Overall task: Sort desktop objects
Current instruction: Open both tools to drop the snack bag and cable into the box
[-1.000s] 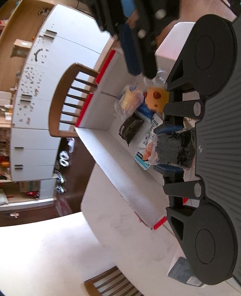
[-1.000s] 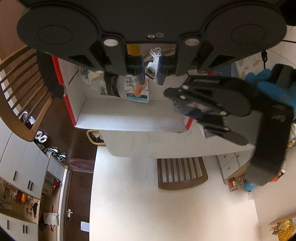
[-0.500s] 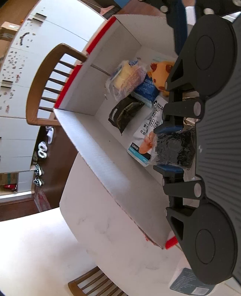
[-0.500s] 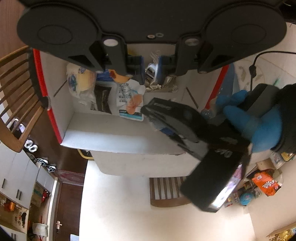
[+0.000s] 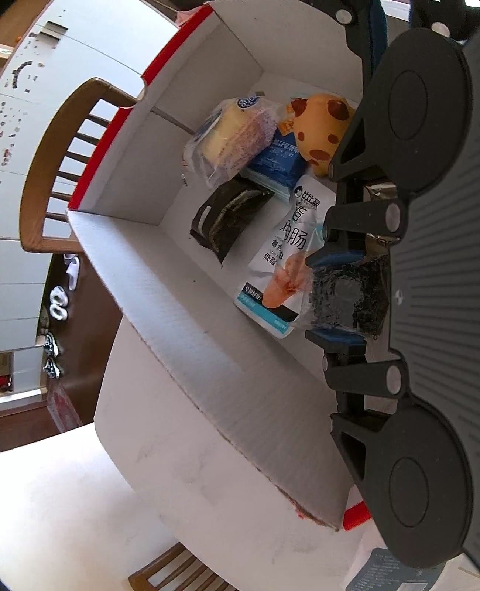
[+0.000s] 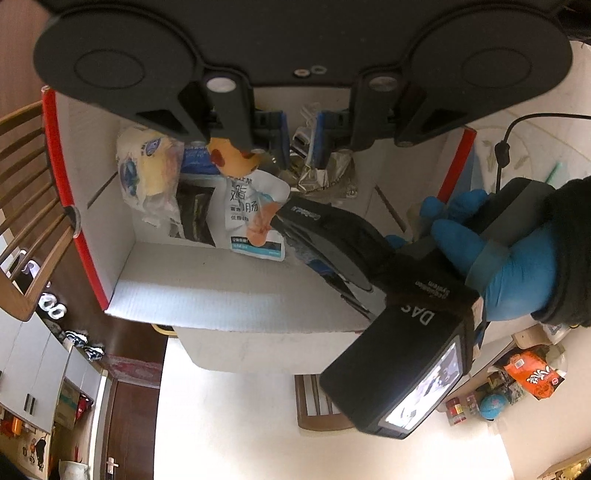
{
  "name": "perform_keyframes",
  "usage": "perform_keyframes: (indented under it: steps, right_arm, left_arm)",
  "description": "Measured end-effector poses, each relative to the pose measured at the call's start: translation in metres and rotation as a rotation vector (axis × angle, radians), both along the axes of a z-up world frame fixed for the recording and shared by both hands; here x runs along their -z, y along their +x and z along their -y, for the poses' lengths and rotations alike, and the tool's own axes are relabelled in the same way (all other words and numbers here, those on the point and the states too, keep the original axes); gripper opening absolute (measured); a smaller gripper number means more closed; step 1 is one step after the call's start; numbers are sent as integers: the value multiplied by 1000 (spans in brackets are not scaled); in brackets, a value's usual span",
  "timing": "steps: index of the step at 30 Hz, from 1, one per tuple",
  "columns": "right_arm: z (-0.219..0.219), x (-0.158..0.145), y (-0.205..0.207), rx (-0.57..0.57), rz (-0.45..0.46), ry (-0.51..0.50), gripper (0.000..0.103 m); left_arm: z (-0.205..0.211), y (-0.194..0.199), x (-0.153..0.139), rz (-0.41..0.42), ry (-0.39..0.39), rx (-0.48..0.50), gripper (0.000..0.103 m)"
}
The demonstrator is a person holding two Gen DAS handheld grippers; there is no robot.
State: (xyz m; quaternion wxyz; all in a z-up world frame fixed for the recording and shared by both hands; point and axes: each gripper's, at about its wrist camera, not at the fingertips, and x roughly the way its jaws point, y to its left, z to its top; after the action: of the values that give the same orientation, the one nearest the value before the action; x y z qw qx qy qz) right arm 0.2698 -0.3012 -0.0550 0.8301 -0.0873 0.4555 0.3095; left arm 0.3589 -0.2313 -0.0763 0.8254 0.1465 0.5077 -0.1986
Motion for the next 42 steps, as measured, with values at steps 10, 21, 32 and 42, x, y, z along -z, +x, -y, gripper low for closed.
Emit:
perform_keyframes:
  steps: [10, 21, 32, 42]
  right_arm:
    - [-1, 8, 7, 0, -18, -1, 13]
    - [0, 11, 9, 8, -24, -2, 24]
    - [14, -1, 2, 27, 1, 25, 40]
    - [22, -16, -12, 33, 30, 18, 40]
  left_arm:
    - [4, 9, 11, -81, 40, 5, 34]
    - [6, 12, 12, -92, 48, -7, 44]
    - [1, 5, -4, -33, 2, -30, 62]
    - [1, -18, -34, 27, -19, -22, 62]
